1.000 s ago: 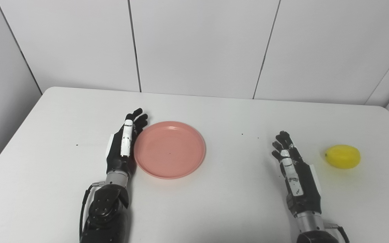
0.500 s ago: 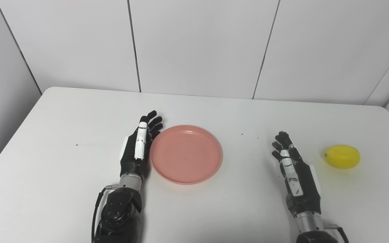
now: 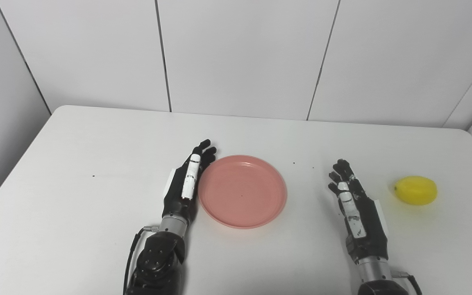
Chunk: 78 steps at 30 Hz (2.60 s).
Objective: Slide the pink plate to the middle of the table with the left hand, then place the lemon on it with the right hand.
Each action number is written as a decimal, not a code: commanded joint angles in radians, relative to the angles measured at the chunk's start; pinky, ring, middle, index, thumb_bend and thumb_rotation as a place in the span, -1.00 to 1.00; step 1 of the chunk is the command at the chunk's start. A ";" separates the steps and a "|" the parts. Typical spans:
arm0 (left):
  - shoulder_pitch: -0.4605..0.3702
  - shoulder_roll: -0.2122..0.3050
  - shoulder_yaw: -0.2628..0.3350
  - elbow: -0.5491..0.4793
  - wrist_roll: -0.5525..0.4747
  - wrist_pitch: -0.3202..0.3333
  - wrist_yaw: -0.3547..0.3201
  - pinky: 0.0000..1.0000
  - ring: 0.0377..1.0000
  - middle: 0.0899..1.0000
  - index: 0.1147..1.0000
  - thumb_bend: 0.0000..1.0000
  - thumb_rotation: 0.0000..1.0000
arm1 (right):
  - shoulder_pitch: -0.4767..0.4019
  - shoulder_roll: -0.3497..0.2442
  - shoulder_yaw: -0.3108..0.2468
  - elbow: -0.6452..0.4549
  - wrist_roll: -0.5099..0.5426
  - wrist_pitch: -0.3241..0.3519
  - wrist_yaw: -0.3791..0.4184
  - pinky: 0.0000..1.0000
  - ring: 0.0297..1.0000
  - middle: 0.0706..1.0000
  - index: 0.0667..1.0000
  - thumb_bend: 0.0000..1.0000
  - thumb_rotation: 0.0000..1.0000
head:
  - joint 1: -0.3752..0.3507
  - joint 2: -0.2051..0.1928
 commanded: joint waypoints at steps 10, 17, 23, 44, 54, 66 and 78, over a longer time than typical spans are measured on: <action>-0.014 -0.027 -0.027 0.012 0.066 -0.058 0.010 0.76 0.75 0.71 0.66 -0.07 1.00 | -0.025 0.009 0.005 -0.025 -0.017 -0.017 -0.001 0.82 0.82 0.82 0.80 0.05 0.59 | -0.008 0.001; -0.015 -0.031 -0.031 0.025 0.087 -0.079 0.012 0.77 0.77 0.73 0.67 -0.05 1.00 | -0.027 0.010 0.006 -0.027 -0.046 -0.019 -0.015 0.83 0.82 0.82 0.80 0.13 0.57 | -0.024 -0.003; -0.007 -0.028 -0.033 0.017 0.091 -0.079 0.009 0.77 0.77 0.73 0.67 -0.02 1.00 | -0.041 -0.001 -0.013 -0.068 -0.114 -0.033 -0.059 0.75 0.74 0.74 0.73 0.22 0.23 | -0.047 -0.003; -0.020 -0.007 -0.008 0.041 0.068 -0.104 -0.012 0.75 0.77 0.71 0.66 -0.03 1.00 | -0.137 -0.275 -0.092 -0.172 -0.616 0.125 -0.095 0.61 0.70 0.69 0.73 0.64 -0.41 | -0.182 -0.030; -0.024 0.012 0.013 0.041 0.031 -0.108 -0.045 0.71 0.76 0.71 0.67 0.02 1.00 | -0.148 -0.368 -0.111 -0.185 -0.712 0.215 -0.051 0.47 0.63 0.68 0.68 0.74 -0.66 | -0.268 -0.038; -0.035 0.031 0.033 0.040 -0.016 -0.087 -0.078 0.71 0.74 0.70 0.66 0.04 1.00 | -0.199 -0.440 -0.072 -0.118 -0.792 0.288 0.027 0.43 0.62 0.69 0.69 0.71 -0.59 | -0.322 -0.037; -0.034 0.041 0.041 0.014 -0.036 -0.047 -0.088 0.71 0.73 0.69 0.63 0.03 1.00 | -0.235 -0.451 -0.048 -0.026 -0.795 0.328 0.055 0.45 0.64 0.71 0.71 0.70 -0.56 | -0.351 -0.037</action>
